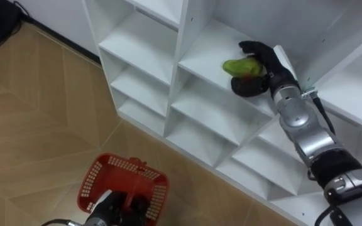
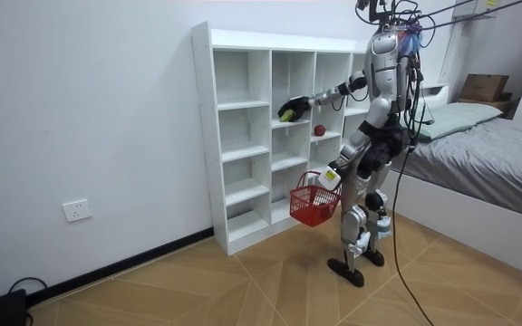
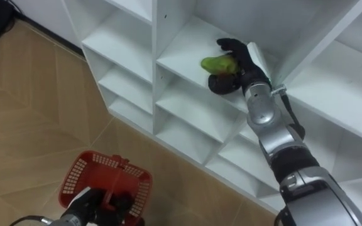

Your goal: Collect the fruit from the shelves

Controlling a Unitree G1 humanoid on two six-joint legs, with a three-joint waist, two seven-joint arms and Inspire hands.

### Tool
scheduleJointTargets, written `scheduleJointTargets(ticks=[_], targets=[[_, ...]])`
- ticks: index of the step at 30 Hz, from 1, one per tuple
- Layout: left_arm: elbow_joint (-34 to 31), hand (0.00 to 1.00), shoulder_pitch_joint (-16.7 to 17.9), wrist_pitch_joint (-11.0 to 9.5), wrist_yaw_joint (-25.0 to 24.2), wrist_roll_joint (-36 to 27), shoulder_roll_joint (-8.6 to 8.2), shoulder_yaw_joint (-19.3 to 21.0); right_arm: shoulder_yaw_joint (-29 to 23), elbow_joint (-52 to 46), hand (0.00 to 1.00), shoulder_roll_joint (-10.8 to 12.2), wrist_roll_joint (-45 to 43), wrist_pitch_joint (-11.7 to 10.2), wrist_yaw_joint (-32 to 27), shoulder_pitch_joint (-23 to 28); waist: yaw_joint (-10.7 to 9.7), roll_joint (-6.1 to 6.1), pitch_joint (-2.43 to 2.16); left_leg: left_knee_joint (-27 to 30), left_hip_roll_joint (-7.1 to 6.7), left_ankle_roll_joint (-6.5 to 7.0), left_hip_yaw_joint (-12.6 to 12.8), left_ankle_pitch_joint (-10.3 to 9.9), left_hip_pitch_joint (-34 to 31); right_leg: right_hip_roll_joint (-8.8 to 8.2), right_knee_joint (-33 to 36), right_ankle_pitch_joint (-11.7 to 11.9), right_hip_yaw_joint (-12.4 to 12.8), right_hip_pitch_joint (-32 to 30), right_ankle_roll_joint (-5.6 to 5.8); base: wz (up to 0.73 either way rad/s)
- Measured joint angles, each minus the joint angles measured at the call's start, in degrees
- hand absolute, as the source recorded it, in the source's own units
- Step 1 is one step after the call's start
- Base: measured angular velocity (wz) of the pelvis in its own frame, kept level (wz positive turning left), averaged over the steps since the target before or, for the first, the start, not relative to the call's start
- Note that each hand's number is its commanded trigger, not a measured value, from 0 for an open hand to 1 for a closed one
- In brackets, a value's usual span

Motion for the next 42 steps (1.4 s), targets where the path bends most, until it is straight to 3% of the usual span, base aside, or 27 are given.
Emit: scheduleJointTargets(ticks=[13,20,42], targets=[[0.91,1.00,-0.28,-0.07,0.09,-0.01,-0.42,-0.04,-0.44,-0.26,1.00,0.06,-0.51,-0.59,-1.43,-0.01,-0.06,0.20,-0.08,-0.05,0.00,0.02,0.01,0.03,0.02,-0.01,0.13,0.04,-0.07,-0.01,-0.01,0.00],[1.88,1.00,-0.61,-0.39,0.09,-0.04,-0.88,-0.03,-0.38,0.19,1.00,0.06,-0.51,-0.39,1.69,0.00,-0.09,0.15,-0.12,-0.03,0.04,0.03,0.12,0.05,0.09,-0.04,0.25,0.11,-0.06,-0.01,-0.04,0.00],[3.02,1.00,-0.90,-1.12,0.02,-0.08,-1.46,0.00,-0.47,0.41,1.00,0.05,-0.50,-0.37,3.72,0.00,-0.15,0.09,-0.11,-0.01,0.05,0.04,0.17,0.09,0.19,-0.13,0.56,0.10,-0.07,-0.03,-0.03,0.00]])
